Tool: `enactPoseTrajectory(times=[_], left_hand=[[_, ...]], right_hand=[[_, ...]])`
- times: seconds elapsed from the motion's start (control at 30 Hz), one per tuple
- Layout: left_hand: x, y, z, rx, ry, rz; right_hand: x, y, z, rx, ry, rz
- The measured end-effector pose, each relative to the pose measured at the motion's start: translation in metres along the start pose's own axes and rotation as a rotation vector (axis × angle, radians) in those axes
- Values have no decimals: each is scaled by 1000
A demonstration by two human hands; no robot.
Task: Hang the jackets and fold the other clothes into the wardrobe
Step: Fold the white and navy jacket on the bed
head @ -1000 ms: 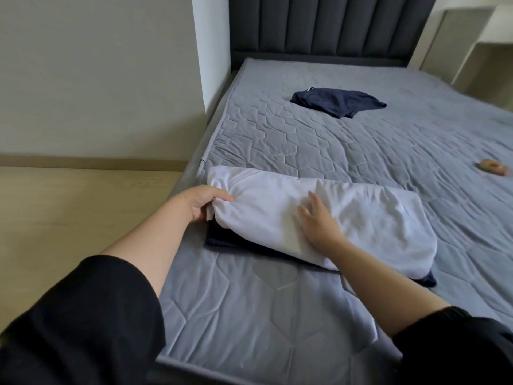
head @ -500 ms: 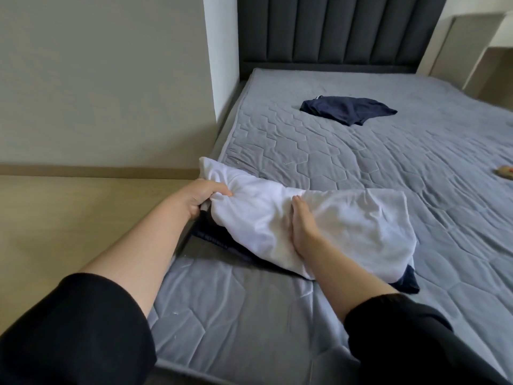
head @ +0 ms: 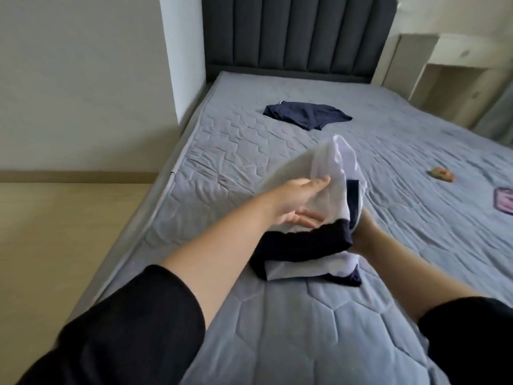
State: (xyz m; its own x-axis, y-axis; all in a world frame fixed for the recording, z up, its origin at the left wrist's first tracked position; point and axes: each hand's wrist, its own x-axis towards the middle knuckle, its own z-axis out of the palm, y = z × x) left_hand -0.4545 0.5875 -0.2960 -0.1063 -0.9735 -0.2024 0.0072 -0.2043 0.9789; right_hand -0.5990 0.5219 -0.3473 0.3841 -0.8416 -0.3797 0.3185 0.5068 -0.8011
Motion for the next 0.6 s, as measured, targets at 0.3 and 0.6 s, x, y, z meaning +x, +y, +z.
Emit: enactPoseTrajectory(times=[0.3,0.6], left_hand=[[38,-77,0,1359,379,132],[48,-83,-7,1071,507,93]], right_hand=[[-2,-21,-42,-291,-100,103],[-9,-17,-34,-443,37,28]])
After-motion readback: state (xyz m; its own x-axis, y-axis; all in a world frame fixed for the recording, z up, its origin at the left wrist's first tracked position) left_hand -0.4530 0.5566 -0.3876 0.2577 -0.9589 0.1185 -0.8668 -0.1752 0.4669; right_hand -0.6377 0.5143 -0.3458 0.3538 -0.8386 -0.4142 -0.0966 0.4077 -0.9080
